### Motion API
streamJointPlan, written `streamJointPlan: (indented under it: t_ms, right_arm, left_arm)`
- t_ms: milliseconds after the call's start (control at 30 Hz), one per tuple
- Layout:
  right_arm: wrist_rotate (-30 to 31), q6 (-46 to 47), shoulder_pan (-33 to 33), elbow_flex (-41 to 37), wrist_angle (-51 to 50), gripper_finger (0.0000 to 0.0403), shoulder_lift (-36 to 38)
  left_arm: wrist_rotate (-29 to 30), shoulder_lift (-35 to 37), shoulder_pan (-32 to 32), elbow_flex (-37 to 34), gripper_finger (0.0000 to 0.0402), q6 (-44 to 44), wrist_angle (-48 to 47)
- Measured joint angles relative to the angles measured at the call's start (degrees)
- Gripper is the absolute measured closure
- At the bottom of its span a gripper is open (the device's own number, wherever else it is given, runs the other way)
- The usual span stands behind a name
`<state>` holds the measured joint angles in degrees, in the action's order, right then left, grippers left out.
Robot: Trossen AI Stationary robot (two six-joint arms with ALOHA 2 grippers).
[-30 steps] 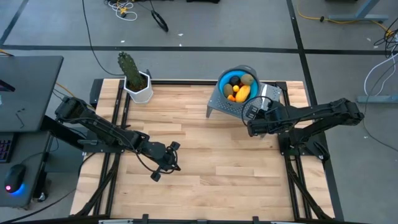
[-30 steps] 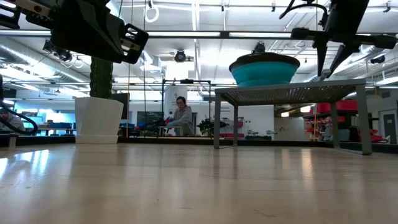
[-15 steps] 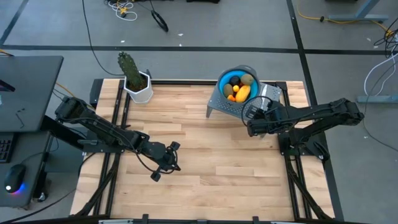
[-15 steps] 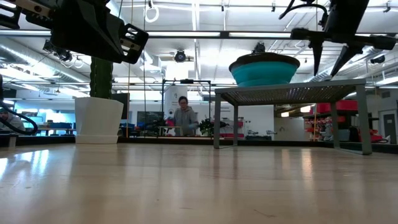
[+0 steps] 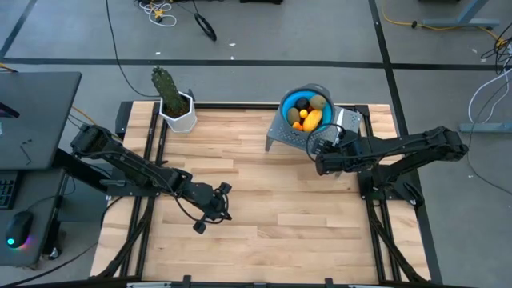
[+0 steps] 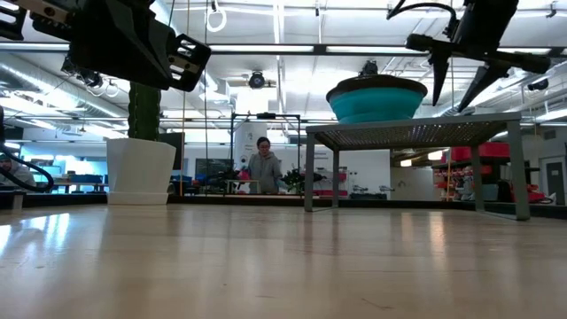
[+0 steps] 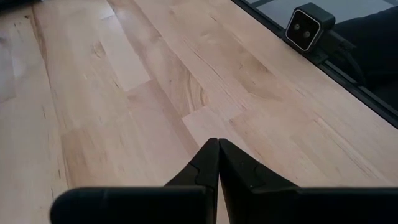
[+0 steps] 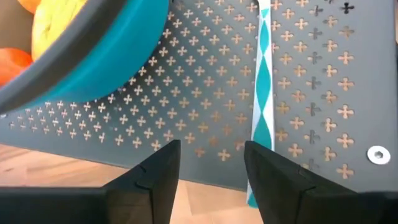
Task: Pick & Place Fruit
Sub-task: Put the green table knife on the shelf, then return to Home Position
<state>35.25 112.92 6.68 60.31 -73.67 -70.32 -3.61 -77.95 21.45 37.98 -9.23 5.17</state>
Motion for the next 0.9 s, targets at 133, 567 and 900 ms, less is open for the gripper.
streamJointPlan:
  t_ms: [133, 567, 900]
  right_arm:
    - [0.07, -0.86, 1.15, 0.46, -0.26, 0.0215, 0.02]
    - [4.89, -22.95, 9.23, 5.73, 9.45, 0.0215, 0.02]
    - [-1.57, -66.07, 13.68, 0.51, 40.16, 0.0215, -0.23]
  left_arm:
    - [-0.07, 0.00, 0.02, 0.00, 0.0384, 0.02, 0.00]
    - [-0.12, 0.00, -0.08, 0.00, 0.0384, -0.48, 0.90]
    - [-6.19, 0.00, -6.91, 0.00, 0.0395, 0.08, 8.63]
